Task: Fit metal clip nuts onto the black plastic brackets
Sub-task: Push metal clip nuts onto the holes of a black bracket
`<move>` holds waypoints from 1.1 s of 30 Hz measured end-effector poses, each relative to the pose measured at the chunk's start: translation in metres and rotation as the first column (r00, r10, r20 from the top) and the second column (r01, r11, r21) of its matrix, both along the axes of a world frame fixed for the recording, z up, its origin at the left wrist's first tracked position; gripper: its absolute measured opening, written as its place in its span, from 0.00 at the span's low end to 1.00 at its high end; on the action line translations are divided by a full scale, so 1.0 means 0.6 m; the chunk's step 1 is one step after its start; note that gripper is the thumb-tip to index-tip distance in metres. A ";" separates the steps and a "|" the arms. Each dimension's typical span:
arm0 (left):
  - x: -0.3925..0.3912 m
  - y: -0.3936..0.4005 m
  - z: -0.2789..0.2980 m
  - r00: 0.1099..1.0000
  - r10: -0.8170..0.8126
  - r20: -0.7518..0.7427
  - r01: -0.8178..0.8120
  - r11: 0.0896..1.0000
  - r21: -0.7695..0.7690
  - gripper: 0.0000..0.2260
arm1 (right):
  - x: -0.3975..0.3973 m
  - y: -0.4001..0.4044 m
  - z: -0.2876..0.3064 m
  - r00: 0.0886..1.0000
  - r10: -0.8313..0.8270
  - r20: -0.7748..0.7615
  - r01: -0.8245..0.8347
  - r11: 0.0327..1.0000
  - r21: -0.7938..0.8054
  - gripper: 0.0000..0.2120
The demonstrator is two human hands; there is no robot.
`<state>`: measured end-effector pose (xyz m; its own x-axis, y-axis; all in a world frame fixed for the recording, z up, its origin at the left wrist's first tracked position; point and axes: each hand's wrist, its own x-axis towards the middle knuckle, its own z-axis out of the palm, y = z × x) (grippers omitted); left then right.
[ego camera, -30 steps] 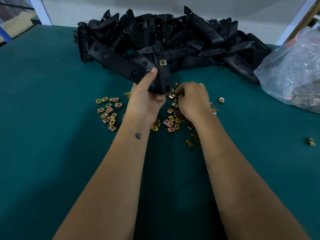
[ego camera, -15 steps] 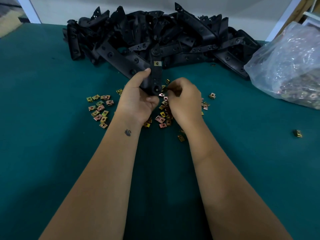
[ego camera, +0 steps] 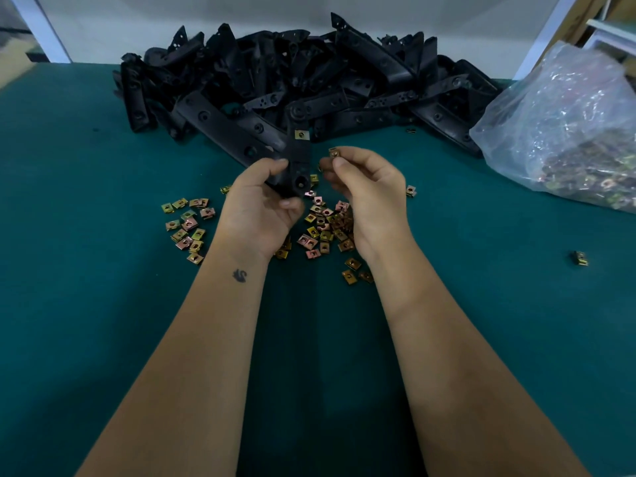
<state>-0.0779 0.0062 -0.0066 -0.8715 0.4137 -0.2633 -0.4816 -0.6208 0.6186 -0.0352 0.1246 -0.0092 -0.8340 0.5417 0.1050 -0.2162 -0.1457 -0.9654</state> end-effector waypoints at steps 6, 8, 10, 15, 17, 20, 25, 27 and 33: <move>0.001 0.003 0.000 1.000 -0.001 -0.020 0.001 1.000 -0.026 0.07 | 0.004 0.001 0.001 0.999 0.035 -0.019 -0.036 0.999 -0.038 0.08; 0.000 0.003 0.000 0.999 -0.008 -0.036 0.007 0.999 -0.031 0.06 | 0.004 0.000 0.001 0.999 0.035 -0.036 -0.036 0.999 -0.030 0.08; 0.000 0.002 -0.001 0.998 -0.026 -0.055 0.025 0.999 -0.021 0.04 | 0.003 -0.002 0.001 0.998 0.039 -0.044 -0.041 0.999 -0.035 0.08; 0.002 0.001 -0.002 0.995 -0.031 -0.093 0.029 0.999 -0.025 0.04 | 0.001 -0.006 0.002 0.998 0.027 -0.051 -0.029 0.999 -0.035 0.09; 0.002 0.001 -0.002 0.995 -0.032 -0.095 0.030 0.999 -0.026 0.04 | 0.001 -0.009 0.003 0.998 0.039 -0.055 -0.042 0.998 -0.056 0.10; 0.002 0.000 -0.002 0.996 -0.043 -0.084 0.043 0.999 0.002 0.05 | 0.000 -0.012 0.004 0.996 0.075 -0.039 -0.078 0.993 -0.085 0.13; 0.002 0.001 -0.003 0.993 -0.056 -0.100 0.059 0.998 0.024 0.09 | 0.000 -0.014 0.004 0.987 0.156 -0.032 -0.159 0.983 -0.093 0.11; 0.002 0.001 -0.003 0.993 -0.056 -0.107 0.059 0.998 0.025 0.10 | 0.000 -0.014 0.004 0.979 0.201 -0.038 -0.204 0.970 -0.132 0.09; 0.001 -0.001 -0.003 0.989 -0.060 -0.135 0.062 0.998 0.006 0.15 | 0.000 -0.014 0.006 0.969 0.241 -0.062 -0.248 0.928 -0.277 0.09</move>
<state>-0.0773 0.0058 -0.0084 -0.8718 0.4691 -0.1411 -0.4316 -0.5995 0.6740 -0.0351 0.1163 -0.0058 -0.9433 0.3319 0.0022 -0.1641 -0.4609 -0.8722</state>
